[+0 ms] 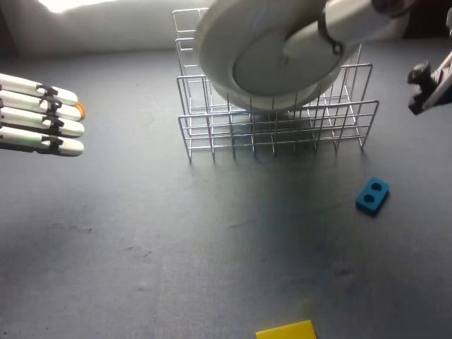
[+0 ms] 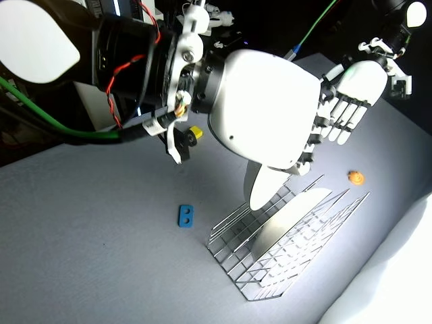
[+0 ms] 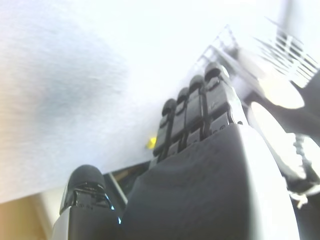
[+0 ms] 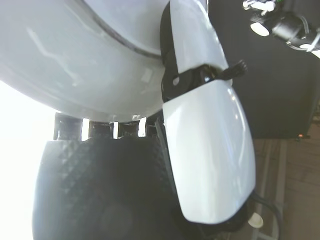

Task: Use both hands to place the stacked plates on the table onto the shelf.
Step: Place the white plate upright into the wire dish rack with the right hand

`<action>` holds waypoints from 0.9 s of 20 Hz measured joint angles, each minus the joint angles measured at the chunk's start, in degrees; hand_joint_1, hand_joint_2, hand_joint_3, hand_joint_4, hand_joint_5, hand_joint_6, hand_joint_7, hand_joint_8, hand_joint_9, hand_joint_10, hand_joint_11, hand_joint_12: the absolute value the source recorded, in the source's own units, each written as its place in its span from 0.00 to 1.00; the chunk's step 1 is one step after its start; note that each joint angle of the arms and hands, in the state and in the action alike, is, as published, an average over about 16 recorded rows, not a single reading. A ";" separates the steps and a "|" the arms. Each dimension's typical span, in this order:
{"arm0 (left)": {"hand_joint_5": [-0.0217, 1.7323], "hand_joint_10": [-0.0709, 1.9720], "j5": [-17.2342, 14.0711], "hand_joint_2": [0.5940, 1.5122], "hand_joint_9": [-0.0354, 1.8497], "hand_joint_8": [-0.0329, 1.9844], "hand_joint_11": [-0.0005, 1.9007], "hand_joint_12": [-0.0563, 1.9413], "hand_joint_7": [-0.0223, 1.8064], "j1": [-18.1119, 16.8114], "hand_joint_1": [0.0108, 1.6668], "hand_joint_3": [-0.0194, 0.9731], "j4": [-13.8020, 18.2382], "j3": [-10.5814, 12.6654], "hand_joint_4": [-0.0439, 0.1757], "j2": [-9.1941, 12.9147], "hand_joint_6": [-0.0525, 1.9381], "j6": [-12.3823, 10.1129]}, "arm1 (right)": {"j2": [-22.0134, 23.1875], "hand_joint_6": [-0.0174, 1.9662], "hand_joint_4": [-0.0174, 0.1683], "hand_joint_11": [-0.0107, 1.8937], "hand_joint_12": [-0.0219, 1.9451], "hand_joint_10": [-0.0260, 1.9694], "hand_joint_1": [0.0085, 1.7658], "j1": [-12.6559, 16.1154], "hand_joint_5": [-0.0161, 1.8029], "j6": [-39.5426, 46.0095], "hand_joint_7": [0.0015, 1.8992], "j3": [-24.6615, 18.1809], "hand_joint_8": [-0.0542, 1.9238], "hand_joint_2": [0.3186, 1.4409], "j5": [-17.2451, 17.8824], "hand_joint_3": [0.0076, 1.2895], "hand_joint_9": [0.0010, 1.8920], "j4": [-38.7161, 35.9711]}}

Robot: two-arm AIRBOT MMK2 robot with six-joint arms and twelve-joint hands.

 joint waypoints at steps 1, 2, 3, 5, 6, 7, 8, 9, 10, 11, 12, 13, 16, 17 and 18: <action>0.02 0.04 -0.06 0.56 0.03 0.01 0.01 0.03 0.02 -0.02 0.00 0.04 -0.05 -0.08 0.22 0.05 0.03 -0.24 | -0.41 0.55 0.07 0.49 0.58 0.53 0.76 -0.33 0.45 -0.14 0.53 0.63 0.47 0.63 0.03 0.01 0.56 0.16; 0.02 0.04 -0.15 0.56 0.03 0.01 0.01 0.03 0.02 -0.05 0.00 0.04 -0.09 -0.16 0.22 0.09 0.03 -0.63 | -0.84 0.55 0.07 0.49 0.58 0.53 0.76 -0.71 0.45 -0.33 0.53 1.24 0.47 0.63 0.06 0.01 0.56 0.30; 0.02 0.04 -0.28 0.56 0.03 0.01 0.01 0.03 0.02 -0.08 0.00 0.04 -0.10 -0.24 0.22 0.13 0.03 -1.15 | -1.30 0.55 0.07 0.49 0.58 0.53 0.76 -1.12 0.45 -0.55 0.53 1.84 0.47 0.63 0.10 0.01 0.56 0.40; 0.02 0.04 -0.64 0.56 0.03 0.01 0.01 0.03 0.02 -0.15 0.00 0.04 0.09 -0.40 0.22 0.21 0.03 -2.50 | -2.18 0.55 0.07 0.49 0.58 0.54 0.76 -2.00 0.45 -1.10 0.53 2.92 0.47 0.63 0.25 0.01 0.56 0.50; 0.02 0.04 -0.84 0.56 0.03 0.01 0.01 0.03 0.02 -0.19 0.00 0.04 0.29 -0.48 0.22 0.24 0.03 -3.28 | -2.58 0.55 0.07 0.49 0.59 0.54 0.76 -2.48 0.45 -1.44 0.52 3.40 0.47 0.63 0.36 0.01 0.55 0.53; 0.02 0.04 -1.04 0.56 0.03 0.01 0.01 0.03 0.02 -0.22 0.00 0.04 0.53 -0.57 0.22 0.25 0.03 -4.08 | -2.99 0.55 0.07 0.49 0.59 0.54 0.77 -2.95 0.45 -1.80 0.52 3.87 0.47 0.63 0.46 0.01 0.55 0.56; 0.03 0.04 -1.26 0.56 0.03 0.01 0.01 0.03 0.02 -0.23 0.00 0.04 0.81 -0.65 0.22 0.25 0.03 -4.92 | -3.39 0.55 0.06 0.49 0.59 0.54 0.77 -3.39 0.45 -2.17 0.52 4.33 0.47 0.63 0.57 0.01 0.55 0.59; 0.03 0.04 -1.49 0.56 0.03 0.01 0.01 0.03 0.02 -0.25 0.00 0.04 1.11 -0.73 0.22 0.25 0.03 -5.77 | -3.79 0.55 0.06 0.49 0.59 0.54 0.77 -3.83 0.45 -2.54 0.52 4.79 0.47 0.63 0.70 0.01 0.55 0.63; 0.03 0.04 -1.72 0.56 0.03 0.01 0.01 0.03 0.02 -0.27 0.00 0.04 1.41 -0.81 0.22 0.24 0.03 -6.64 | -4.17 0.56 0.06 0.49 0.59 0.54 0.77 -4.24 0.45 -2.90 0.52 5.24 0.47 0.63 0.86 0.01 0.55 0.67; 0.02 0.04 -1.94 0.56 0.03 0.01 0.01 0.03 0.02 -0.28 0.00 0.04 1.71 -0.90 0.22 0.23 0.03 -7.50 | -4.54 0.56 0.06 0.49 0.59 0.55 0.77 -4.63 0.45 -3.27 0.52 5.69 0.47 0.63 1.03 0.01 0.55 0.74; 0.03 0.04 -2.16 0.56 0.03 0.01 0.01 0.03 0.02 -0.29 0.00 0.04 2.00 -0.98 0.22 0.21 0.03 -8.35 | -4.90 0.55 0.06 0.49 0.59 0.55 0.77 -5.00 0.45 -3.63 0.52 6.13 0.47 0.63 1.20 0.01 0.55 0.85; 0.03 0.04 -2.37 0.56 0.03 0.01 0.01 0.03 0.02 -0.28 0.00 0.04 2.26 -1.04 0.22 0.19 0.03 -9.21 | -5.26 0.55 0.06 0.49 0.59 0.55 0.77 -5.36 0.45 -3.99 0.52 6.57 0.47 0.63 1.35 0.01 0.55 0.97; 0.03 0.04 -2.87 0.56 0.03 0.01 0.01 0.03 0.02 -0.27 0.00 0.04 2.85 -1.16 0.22 0.11 0.03 -11.53 | -6.27 0.55 0.05 0.49 0.59 0.55 0.77 -6.28 0.45 -4.96 0.52 7.83 0.47 0.63 1.67 0.01 0.55 1.37; 0.03 0.04 -3.01 0.56 0.03 0.01 0.01 0.03 0.02 -0.29 0.00 0.04 3.00 -1.18 0.22 0.08 0.03 -12.16 | -6.57 0.55 0.05 0.50 0.58 0.54 0.77 -6.53 0.45 -5.21 0.52 8.22 0.47 0.63 1.79 0.01 0.56 1.52; 0.03 0.04 -3.13 0.56 0.03 0.01 0.01 0.03 0.02 -0.32 0.00 0.04 3.16 -1.19 0.22 0.06 0.03 -12.72 | -6.85 0.55 0.05 0.50 0.58 0.52 0.77 -6.74 0.45 -5.42 0.52 8.59 0.47 0.63 1.92 0.01 0.56 1.67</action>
